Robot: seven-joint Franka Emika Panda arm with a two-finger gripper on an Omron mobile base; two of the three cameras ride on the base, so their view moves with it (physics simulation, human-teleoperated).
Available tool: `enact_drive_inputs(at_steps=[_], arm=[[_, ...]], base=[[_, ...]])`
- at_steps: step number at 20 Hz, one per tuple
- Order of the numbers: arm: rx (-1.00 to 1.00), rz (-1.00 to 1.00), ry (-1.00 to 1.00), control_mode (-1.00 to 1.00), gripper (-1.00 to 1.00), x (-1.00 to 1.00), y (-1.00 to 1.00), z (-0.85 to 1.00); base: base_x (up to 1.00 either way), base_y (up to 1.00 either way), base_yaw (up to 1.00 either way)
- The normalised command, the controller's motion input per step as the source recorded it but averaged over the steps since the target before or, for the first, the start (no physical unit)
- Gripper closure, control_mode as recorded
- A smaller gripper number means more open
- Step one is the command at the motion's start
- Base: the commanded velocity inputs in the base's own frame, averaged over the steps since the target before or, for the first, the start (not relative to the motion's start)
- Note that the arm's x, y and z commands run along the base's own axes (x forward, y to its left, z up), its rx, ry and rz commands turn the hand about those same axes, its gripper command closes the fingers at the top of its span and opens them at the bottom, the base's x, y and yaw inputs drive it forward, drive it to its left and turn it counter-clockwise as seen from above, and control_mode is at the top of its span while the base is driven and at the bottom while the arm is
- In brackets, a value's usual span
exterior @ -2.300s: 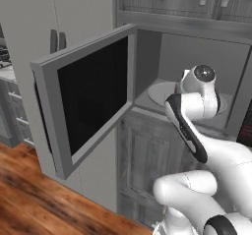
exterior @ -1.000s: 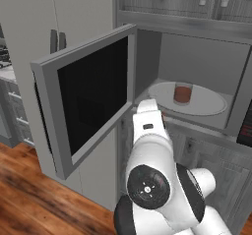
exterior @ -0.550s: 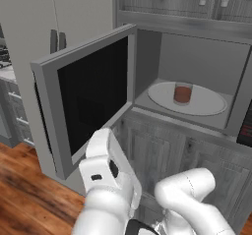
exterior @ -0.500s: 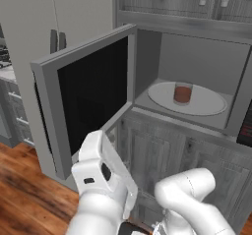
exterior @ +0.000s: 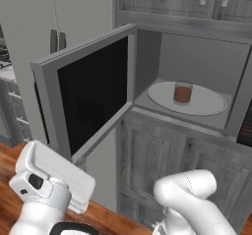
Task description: Place the microwavable item in the microwave. Then, close the microwave door and press the start button.
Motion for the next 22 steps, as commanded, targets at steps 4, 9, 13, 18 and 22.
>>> enact_drive_inputs(at_steps=[4, 9, 13, 18, 22], arm=[[-0.12, -0.15, 0.05, -1.00, -1.00, 0.96, 1.00, -0.28], [-0.05, -0.23, 0.09, -1.00, -1.00, 0.93, 1.00, -0.49], [-0.02, -0.28, 0.00, -1.00, -1.00, 0.47, 0.99, -0.50], [0.00, -0.27, 0.00, -1.00, -1.00, 0.20, 0.62, -0.34], [0.00, -0.24, 0.02, -1.00, -1.00, 0.61, 0.29, -0.25]], base=[[0.00, 0.00, 0.00], [0.00, 0.00, 0.00], [0.00, 0.00, 0.00], [0.00, 0.00, 0.00], [0.00, 0.00, 0.00]])
